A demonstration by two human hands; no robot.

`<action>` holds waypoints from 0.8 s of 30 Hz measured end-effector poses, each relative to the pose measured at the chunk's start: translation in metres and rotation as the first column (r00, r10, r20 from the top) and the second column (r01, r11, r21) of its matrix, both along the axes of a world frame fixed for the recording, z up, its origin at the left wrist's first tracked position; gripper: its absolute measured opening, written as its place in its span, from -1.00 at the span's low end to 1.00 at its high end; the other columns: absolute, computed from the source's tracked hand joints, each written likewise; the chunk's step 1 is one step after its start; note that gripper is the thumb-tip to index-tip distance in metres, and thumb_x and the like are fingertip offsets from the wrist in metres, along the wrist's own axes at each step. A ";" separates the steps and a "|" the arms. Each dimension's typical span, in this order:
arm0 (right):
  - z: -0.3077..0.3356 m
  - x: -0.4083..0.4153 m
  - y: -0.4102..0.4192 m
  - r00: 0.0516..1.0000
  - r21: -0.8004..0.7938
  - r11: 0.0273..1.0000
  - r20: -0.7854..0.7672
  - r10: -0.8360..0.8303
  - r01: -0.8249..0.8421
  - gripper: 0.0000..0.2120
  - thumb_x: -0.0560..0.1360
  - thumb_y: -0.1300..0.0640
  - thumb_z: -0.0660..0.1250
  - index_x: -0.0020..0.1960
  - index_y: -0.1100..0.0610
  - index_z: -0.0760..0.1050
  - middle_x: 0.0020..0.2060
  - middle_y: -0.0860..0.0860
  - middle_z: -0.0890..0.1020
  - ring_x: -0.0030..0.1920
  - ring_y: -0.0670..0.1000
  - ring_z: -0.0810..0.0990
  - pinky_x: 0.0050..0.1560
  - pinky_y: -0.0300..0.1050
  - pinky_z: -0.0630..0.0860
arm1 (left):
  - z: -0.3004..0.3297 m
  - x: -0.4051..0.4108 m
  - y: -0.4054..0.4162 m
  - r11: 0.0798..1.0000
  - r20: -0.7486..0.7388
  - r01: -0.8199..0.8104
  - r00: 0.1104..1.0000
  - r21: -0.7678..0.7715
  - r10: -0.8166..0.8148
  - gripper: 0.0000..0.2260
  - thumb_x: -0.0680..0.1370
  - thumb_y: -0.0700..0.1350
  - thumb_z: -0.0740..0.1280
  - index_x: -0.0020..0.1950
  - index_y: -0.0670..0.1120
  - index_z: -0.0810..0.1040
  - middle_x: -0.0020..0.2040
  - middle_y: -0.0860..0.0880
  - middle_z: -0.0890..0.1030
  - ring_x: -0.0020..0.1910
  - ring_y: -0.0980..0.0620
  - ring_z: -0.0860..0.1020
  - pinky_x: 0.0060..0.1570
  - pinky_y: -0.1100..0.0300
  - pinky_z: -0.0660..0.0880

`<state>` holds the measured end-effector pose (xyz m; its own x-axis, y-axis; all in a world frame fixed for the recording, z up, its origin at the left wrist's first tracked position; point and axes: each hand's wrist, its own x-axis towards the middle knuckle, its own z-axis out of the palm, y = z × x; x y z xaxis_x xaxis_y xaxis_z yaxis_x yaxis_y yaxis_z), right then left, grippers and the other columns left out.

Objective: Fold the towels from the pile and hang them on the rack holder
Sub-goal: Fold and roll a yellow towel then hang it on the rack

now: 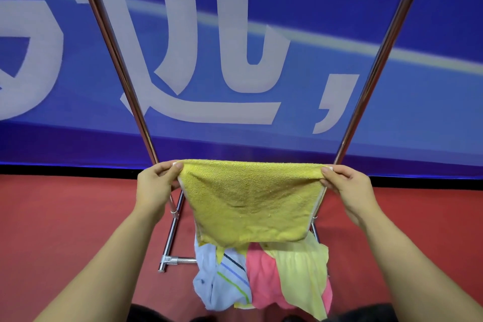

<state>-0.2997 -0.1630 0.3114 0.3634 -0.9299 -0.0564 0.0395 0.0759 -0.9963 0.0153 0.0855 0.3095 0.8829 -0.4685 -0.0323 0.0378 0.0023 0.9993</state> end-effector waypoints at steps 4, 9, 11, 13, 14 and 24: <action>-0.005 0.000 -0.002 0.993 -0.055 0.998 -0.110 -0.040 0.034 -0.87 0.53 0.20 0.47 0.02 0.25 0.68 -0.10 0.13 0.74 -0.16 -0.07 0.69 -0.02 -0.13 0.66 | -0.002 0.002 -0.002 0.999 -0.024 -0.034 0.999 0.025 0.034 -0.90 0.59 -0.25 0.43 0.06 -0.26 0.66 -0.25 -0.06 0.72 -0.36 0.15 0.68 -0.34 0.30 0.60; -0.001 0.006 0.001 0.990 0.012 0.996 -0.107 -0.089 0.091 -0.80 0.51 0.17 0.50 0.06 0.28 0.66 -0.08 0.18 0.75 -0.16 -0.01 0.71 -0.08 0.01 0.71 | -0.003 -0.004 -0.008 0.995 -0.082 -0.090 0.992 0.042 0.093 -0.87 0.58 -0.24 0.45 0.07 -0.30 0.65 -0.20 -0.14 0.67 -0.41 0.18 0.65 -0.40 0.31 0.59; 0.004 0.010 0.003 0.989 0.038 0.992 -0.089 -0.115 0.119 -0.79 0.51 0.20 0.50 0.06 0.30 0.65 -0.10 0.18 0.74 -0.23 -0.04 0.71 -0.18 -0.05 0.72 | -0.001 -0.009 -0.012 0.994 -0.135 -0.106 0.985 0.017 0.108 -0.89 0.59 -0.26 0.43 0.05 -0.31 0.63 -0.21 -0.15 0.65 -0.42 0.16 0.65 -0.40 0.30 0.61; 0.009 0.015 0.006 0.987 0.056 0.987 -0.071 -0.145 0.149 -0.80 0.50 0.22 0.51 0.05 0.31 0.64 -0.16 0.16 0.73 -0.31 -0.09 0.69 -0.30 -0.13 0.70 | 0.001 -0.013 -0.016 0.993 -0.163 -0.120 0.979 0.003 0.119 -0.89 0.59 -0.26 0.44 0.05 -0.30 0.63 -0.18 -0.15 0.66 -0.35 0.09 0.65 -0.33 0.27 0.65; 0.011 0.017 0.008 0.985 0.062 0.985 -0.067 -0.159 0.164 -0.81 0.49 0.22 0.52 0.04 0.31 0.64 -0.20 0.14 0.71 -0.36 -0.12 0.68 -0.34 -0.17 0.67 | 0.002 -0.015 -0.018 0.993 -0.169 -0.122 0.978 -0.001 0.120 -0.89 0.58 -0.25 0.44 0.04 -0.29 0.64 -0.15 -0.17 0.67 -0.29 0.04 0.66 -0.29 0.26 0.66; 0.017 0.062 0.032 0.995 0.095 0.991 -0.050 -0.086 0.091 -0.85 0.50 0.19 0.52 -0.01 0.26 0.66 -0.20 0.17 0.75 -0.15 0.11 0.76 -0.14 0.06 0.73 | 0.017 -0.050 -0.052 0.998 -0.234 -0.020 0.972 -0.064 0.004 -0.92 0.54 -0.23 0.50 -0.04 -0.23 0.65 -0.17 -0.14 0.72 -0.15 -0.09 0.72 -0.17 0.08 0.66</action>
<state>-0.2379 -0.1309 0.3289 0.2749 -0.9476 -0.1628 0.0046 0.1706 -0.9853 -0.0343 0.0336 0.3266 0.8602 -0.4656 -0.2078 0.2695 0.0693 0.9605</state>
